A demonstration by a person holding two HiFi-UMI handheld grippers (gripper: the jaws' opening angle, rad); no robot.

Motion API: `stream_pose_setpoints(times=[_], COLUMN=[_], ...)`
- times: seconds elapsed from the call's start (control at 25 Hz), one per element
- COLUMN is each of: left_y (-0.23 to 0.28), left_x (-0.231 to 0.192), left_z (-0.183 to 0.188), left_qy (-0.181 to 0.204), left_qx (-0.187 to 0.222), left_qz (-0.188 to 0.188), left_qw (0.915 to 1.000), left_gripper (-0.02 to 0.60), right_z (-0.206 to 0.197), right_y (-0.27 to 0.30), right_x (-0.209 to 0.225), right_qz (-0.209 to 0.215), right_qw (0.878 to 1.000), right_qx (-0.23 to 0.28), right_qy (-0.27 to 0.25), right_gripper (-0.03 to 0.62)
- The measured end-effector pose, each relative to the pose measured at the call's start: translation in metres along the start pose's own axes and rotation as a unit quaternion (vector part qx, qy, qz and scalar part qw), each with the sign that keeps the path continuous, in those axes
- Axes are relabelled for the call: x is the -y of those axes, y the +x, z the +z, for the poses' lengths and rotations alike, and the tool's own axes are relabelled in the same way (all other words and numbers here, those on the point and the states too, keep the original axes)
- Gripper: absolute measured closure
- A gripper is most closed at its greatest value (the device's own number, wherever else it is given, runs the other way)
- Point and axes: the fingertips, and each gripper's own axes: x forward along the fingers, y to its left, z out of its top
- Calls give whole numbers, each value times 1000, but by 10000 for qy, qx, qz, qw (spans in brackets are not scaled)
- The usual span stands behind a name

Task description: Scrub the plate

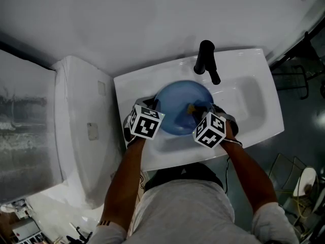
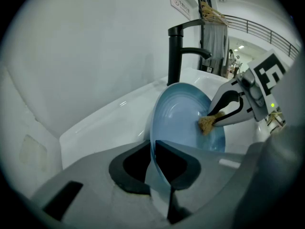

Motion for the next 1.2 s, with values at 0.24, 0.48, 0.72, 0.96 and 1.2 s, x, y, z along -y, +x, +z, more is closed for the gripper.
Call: stream_pose_setpoints(times=[0.24, 0.48, 0.72, 0.96, 1.2], left_y=[0, 0, 0, 0, 1], left_x=[0, 0, 0, 1, 0], left_z=[0, 0, 0, 0, -1], left_qy=[-13, -15, -14, -9, -2], left_qx=[-5, -14, -23, -45, -46], left_qz=[8, 15, 13, 1, -13], left_qw=[10000, 10000, 10000, 10000, 10000], left_gripper=[535, 535, 535, 535, 535], right_z=[31, 52, 56, 50, 29], right_y=[-4, 14, 31, 36, 32], right_x=[-28, -70, -90, -97, -90], right_qz=[412, 1102, 1590, 1888, 1872], right_qw=[9970, 9860, 9764, 9683, 9637], right_qx=[268, 254, 106, -59, -343], right_qy=[-601, -1229, -1458, -1633, -1871], right_gripper=[531, 531, 531, 531, 531])
